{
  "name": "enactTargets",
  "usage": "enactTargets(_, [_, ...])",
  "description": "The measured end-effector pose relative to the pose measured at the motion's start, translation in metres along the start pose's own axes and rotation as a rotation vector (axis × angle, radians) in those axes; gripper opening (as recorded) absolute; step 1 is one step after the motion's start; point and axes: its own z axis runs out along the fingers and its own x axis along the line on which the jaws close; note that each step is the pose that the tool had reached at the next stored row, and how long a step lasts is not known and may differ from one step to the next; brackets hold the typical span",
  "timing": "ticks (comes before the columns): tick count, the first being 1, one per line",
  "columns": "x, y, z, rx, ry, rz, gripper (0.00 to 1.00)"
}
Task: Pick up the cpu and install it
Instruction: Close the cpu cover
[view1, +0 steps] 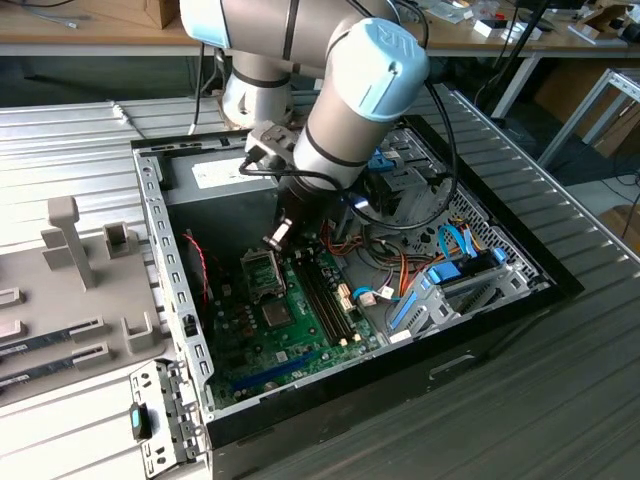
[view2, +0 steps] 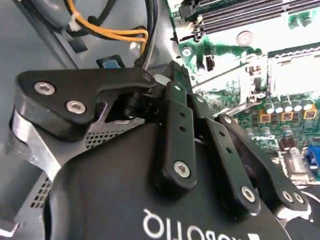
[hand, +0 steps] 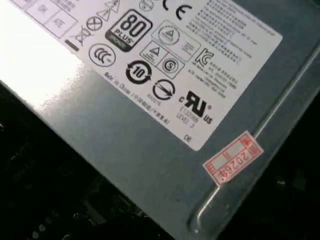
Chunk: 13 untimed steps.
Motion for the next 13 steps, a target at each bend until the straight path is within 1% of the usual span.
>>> enactTargets(1, [-0.0078,-0.0066,-0.0004,-0.016,0.0101,-0.034,0.11])
enactTargets(2, [-0.008,-0.0068,0.0003,-0.0168,0.0113,-0.034,0.11])
enactTargets(4, [-0.0081,-0.0071,0.0023,-0.017,0.0115,-0.035,0.11])
enactTargets(8, [-0.0074,-0.0086,0.0106,-0.0172,0.0116,-0.035,0.11])
enactTargets(10, [-0.0062,-0.0083,0.0135,-0.0176,0.0111,-0.035,0.11])
enactTargets(12, [-0.0037,-0.0065,0.0139,-0.0185,0.0101,-0.035,0.11])
enactTargets(13, [-0.0019,-0.0057,0.0141,-0.0196,0.0086,-0.036,0.11])
